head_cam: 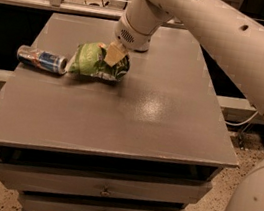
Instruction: Move green jalapeno chip bag near redbull can
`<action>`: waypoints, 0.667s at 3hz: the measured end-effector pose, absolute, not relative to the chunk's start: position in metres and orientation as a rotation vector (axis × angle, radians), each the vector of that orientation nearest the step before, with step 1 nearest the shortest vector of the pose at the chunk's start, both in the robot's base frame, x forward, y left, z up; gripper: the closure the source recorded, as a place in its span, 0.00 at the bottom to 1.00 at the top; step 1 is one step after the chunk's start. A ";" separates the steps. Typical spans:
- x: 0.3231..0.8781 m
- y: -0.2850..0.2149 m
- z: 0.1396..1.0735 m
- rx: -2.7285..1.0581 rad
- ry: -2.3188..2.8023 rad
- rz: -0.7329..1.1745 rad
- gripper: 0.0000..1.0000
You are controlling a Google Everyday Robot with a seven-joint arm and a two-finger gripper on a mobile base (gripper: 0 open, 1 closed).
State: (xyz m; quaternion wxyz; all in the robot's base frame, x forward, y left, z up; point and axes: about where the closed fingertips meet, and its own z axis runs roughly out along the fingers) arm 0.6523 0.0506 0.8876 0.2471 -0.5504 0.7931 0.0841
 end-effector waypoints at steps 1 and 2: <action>0.650 0.054 0.885 -1.510 2.154 0.245 0.16; 0.648 0.055 0.885 -1.515 2.145 0.255 0.00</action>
Offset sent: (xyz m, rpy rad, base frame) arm -0.0071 0.0014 0.0016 0.0269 -0.0022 0.0244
